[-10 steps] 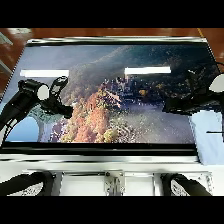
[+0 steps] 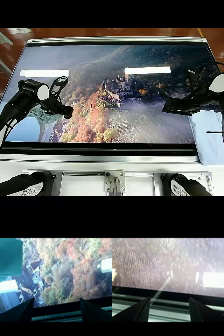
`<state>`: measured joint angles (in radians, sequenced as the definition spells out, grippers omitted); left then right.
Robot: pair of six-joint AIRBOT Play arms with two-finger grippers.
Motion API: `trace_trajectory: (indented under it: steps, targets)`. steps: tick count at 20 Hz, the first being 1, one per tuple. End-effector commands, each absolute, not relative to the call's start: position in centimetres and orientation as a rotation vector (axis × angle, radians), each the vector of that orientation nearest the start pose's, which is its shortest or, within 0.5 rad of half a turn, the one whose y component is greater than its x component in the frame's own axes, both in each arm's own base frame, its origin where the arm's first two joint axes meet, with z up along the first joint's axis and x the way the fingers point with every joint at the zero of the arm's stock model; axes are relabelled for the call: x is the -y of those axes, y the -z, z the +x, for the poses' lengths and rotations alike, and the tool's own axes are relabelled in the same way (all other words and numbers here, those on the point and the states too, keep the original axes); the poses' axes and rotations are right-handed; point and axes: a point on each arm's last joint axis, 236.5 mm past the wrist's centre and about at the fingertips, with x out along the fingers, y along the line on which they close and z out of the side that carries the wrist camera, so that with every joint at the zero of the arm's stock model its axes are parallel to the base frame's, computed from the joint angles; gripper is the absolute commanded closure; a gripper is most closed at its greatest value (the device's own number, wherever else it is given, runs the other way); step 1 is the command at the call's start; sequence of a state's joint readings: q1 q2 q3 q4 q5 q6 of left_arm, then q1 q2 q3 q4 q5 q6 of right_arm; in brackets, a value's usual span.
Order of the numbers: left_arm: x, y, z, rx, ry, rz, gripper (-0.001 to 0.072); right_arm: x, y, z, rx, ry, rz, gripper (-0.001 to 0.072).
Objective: Fold the shirts.
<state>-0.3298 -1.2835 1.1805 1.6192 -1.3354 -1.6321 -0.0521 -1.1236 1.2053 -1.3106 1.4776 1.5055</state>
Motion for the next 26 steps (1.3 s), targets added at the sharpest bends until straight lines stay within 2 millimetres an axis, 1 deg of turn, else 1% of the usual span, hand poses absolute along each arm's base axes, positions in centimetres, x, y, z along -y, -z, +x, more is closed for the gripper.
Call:
trace_trajectory:
  steps: [1,5,7,8,11,14,16,19,21,22,23,24,25,26]
  targets:
    - [10.1,-0.4,33.2,-1.422,0.196,0.229,0.0040,-4.5,-6.8,31.6,-1.373,-0.201,0.182,0.0117]
    - [10.1,-0.4,33.2,-1.422,0.196,0.229,0.0040,-4.5,-6.9,31.8,-1.365,-0.198,0.187,0.0118]
    - [10.1,-0.4,33.2,-1.422,0.196,0.229,0.0040,-4.7,-7.4,33.5,-1.289,-0.199,0.205,0.0118]
    - [10.1,-0.4,33.2,-1.422,0.196,0.229,0.0039,-4.8,-7.5,33.8,-1.278,-0.198,0.208,0.0118]
    - [10.3,-0.4,33.1,-1.424,0.197,0.218,0.0040,-5.0,-7.3,33.2,-1.305,-0.208,0.212,0.0118]
    - [11.8,-0.4,32.6,-1.438,0.241,0.158,0.0040,-5.6,-7.3,32.4,-1.334,-0.235,0.226,0.0117]
    - [12.1,-0.4,32.5,-1.439,0.249,0.145,0.0040,-5.9,-7.4,32.1,-1.345,-0.247,0.235,0.0118]
    - [12.4,0.1,32.3,-1.463,0.230,0.112,0.0040,-5.9,-7.4,32.1,-1.345,-0.247,0.235,0.0118]
    - [12.3,0.4,32.2,-1.474,0.260,0.154,0.0041,-5.8,-7.4,32.6,-1.326,-0.240,0.233,0.0117]
    - [11.5,0.4,32.5,-1.464,0.261,0.209,0.0047,-5.7,-7.5,32.8,-1.316,-0.236,0.231,0.0117]
    - [9.7,0.3,33.4,-1.441,0.182,0.240,0.0049,-5.3,-7.4,32.9,-1.315,-0.224,0.219,0.0118]
    - [6.5,-0.1,34.7,-1.406,0.037,0.257,0.0046,-4.7,-7.2,32.9,-1.315,-0.205,0.193,0.0117]
    - [3.1,-0.7,36.0,-1.366,-0.113,0.224,0.0044,-3.8,-7.0,33.1,-1.309,-0.183,0.157,0.0118]
    - [-0.1,-0.9,36.6,-1.343,-0.232,0.134,0.0040,-3.3,-7.0,33.5,-1.296,-0.171,0.131,0.0117]
